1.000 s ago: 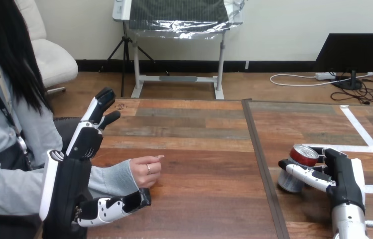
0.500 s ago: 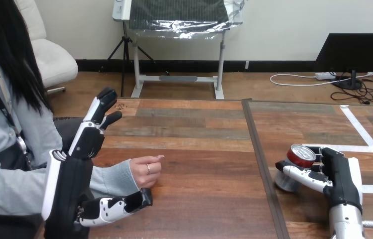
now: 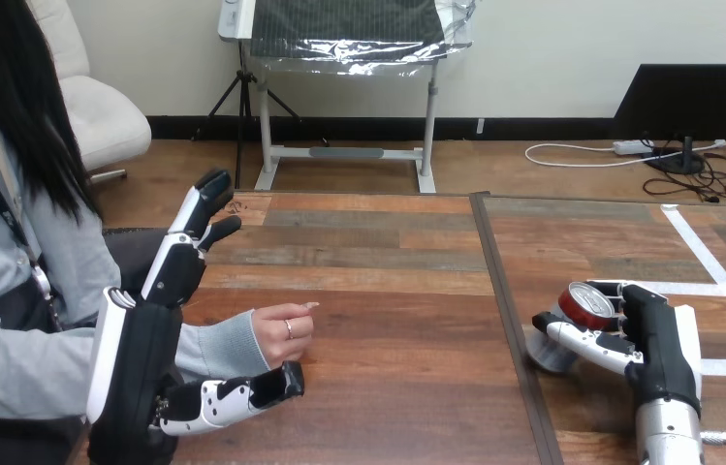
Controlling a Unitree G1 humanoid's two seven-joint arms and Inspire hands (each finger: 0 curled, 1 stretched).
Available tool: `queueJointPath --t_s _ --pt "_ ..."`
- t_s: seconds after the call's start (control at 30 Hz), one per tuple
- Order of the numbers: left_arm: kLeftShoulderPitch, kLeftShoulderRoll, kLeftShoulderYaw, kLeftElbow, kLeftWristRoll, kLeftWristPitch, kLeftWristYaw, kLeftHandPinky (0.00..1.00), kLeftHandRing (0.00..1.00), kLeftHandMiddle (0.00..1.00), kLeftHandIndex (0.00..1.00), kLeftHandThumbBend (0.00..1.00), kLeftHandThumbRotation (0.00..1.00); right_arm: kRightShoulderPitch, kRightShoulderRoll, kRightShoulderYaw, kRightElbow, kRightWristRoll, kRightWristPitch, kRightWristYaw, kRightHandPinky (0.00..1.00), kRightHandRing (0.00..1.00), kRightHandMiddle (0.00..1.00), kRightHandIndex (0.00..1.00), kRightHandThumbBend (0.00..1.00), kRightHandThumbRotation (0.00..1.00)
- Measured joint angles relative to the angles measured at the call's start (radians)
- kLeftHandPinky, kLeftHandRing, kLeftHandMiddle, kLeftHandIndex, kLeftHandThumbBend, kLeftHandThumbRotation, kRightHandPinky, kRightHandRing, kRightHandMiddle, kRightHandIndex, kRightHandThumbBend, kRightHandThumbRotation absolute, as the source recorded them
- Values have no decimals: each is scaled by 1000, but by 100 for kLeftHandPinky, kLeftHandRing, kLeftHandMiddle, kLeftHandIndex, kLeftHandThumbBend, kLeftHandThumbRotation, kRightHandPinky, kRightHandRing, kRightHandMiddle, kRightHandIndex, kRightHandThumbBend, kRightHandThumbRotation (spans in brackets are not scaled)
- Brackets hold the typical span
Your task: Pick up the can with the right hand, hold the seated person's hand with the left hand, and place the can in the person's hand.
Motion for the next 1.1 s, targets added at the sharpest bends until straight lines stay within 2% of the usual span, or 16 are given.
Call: queueJointPath --t_s 0.47,0.73,1.1 --pt "-14 -4 12 0 39 10 46 82 91 95 92 100 60 0 3 20 -8 -36 -44 -31 32 43 56 53 78 0" --pt "-16 -5 22 0 61 16 68 82 91 94 92 100 61 0 3 34 -12 -52 -57 -39 37 46 55 53 78 0" --pt "-16 -4 37 0 99 18 99 82 92 94 92 100 64 0 1 48 -17 -81 -81 -43 38 46 54 53 79 0"
